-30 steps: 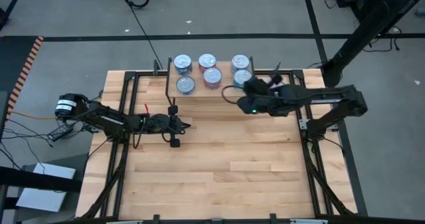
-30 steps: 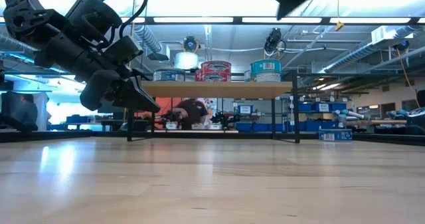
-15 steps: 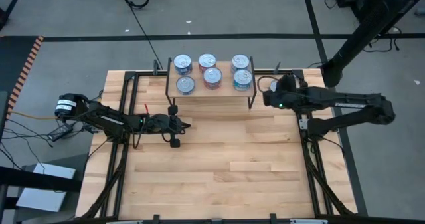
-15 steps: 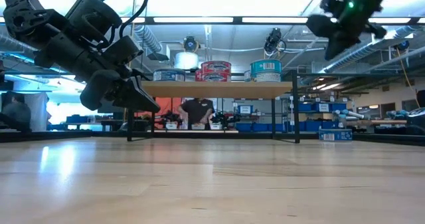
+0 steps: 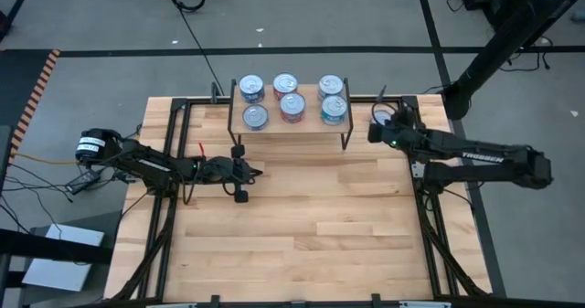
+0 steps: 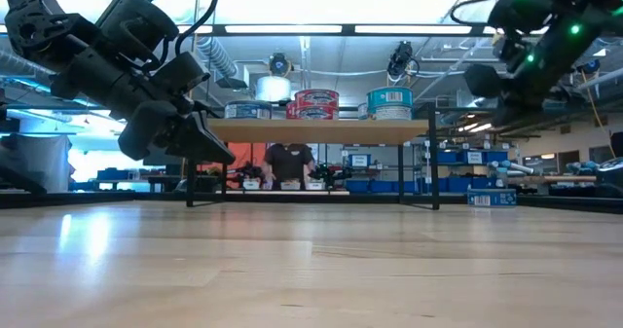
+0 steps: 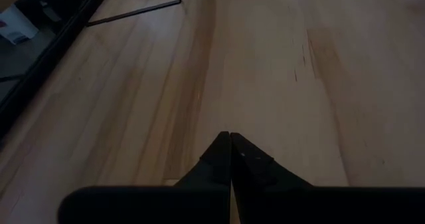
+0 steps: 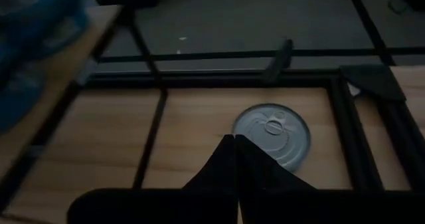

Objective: Stack canned seafood by type on shelf
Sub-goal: Stack the blue tuna can on top of the blue tuna can on the shelf

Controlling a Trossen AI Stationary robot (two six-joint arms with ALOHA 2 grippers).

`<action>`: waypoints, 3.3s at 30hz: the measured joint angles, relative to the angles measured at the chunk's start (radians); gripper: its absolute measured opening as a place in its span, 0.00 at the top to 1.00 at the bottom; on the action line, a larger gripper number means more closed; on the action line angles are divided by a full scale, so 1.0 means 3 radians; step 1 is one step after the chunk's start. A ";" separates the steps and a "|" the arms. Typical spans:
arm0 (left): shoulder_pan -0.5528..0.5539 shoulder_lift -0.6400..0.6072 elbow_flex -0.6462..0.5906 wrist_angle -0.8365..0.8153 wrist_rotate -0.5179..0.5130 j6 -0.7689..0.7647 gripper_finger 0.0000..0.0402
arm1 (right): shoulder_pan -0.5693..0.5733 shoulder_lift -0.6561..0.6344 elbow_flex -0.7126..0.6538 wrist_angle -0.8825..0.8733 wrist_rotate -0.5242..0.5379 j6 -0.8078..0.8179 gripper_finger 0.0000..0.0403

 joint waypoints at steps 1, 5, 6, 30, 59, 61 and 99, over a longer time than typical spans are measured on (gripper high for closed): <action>0.0000 0.0000 0.0000 0.0000 0.0001 -0.0018 0.99 | -0.0039 -0.0027 -0.0054 0.0036 -0.0003 0.0001 1.00; 0.0000 0.0000 0.0000 0.0022 0.0001 -0.0024 0.99 | -0.0215 -0.0101 -0.0178 0.0053 -0.0086 0.0089 1.00; 0.0000 0.0000 0.0000 0.0029 0.0001 -0.0024 0.99 | -0.0272 -0.0107 -0.0196 0.0054 -0.0130 0.0095 1.00; 0.0000 0.0000 0.0000 0.0018 0.0001 -0.0024 0.99 | -0.1221 0.1111 -0.0314 0.1039 -0.0824 -0.0467 1.00; 0.0000 0.0000 0.0000 0.0016 0.0003 -0.0083 0.99 | -0.1588 0.0979 -0.0297 0.0335 -0.2032 -0.0556 1.00; 0.0000 0.0000 0.0000 0.0015 0.0003 -0.0083 0.99 | -0.1604 0.0969 -0.0290 0.0235 -0.2115 -0.0592 1.00; 0.0000 0.0000 0.0000 -0.0001 0.0003 -0.0109 0.99 | -0.0938 0.1182 0.0181 -0.0826 -0.2005 -0.0862 1.00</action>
